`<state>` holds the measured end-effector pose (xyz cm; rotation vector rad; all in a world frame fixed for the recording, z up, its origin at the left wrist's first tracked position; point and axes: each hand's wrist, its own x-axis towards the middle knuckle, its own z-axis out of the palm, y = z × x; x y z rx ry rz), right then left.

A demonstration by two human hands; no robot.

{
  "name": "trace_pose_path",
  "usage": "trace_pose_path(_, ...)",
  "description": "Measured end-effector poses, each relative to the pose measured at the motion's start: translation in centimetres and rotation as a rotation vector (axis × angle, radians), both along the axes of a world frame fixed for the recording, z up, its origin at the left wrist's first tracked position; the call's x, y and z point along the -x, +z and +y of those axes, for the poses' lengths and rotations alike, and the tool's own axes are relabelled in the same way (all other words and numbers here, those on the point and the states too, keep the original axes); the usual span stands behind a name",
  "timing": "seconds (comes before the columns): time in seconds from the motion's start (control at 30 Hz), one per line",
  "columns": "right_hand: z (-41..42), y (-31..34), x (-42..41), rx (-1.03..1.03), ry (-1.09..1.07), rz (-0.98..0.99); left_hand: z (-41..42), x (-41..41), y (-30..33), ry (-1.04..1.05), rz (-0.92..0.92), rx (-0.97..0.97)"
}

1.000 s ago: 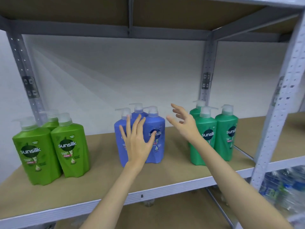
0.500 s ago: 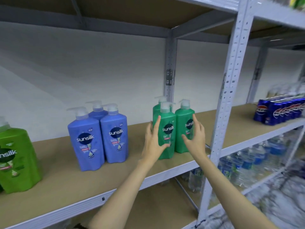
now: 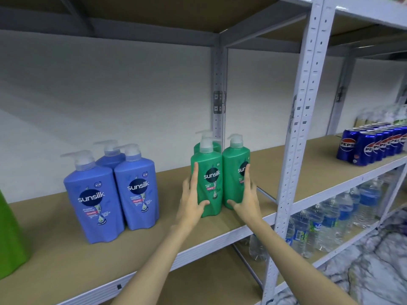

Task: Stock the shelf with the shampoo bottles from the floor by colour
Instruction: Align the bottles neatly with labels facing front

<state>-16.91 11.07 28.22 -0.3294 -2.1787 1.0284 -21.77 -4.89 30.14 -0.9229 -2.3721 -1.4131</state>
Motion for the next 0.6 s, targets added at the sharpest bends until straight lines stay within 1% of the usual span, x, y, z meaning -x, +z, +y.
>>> trace_pose_path(0.27, -0.4, -0.5, 1.6, -0.063, -0.055, -0.022, -0.3, 1.4, 0.0, 0.01, 0.001, -0.002)
trace_pose_path(0.6, -0.7, -0.4, 2.7, -0.094, -0.097, -0.04, -0.4, 2.4, -0.2, -0.006, 0.033, -0.014)
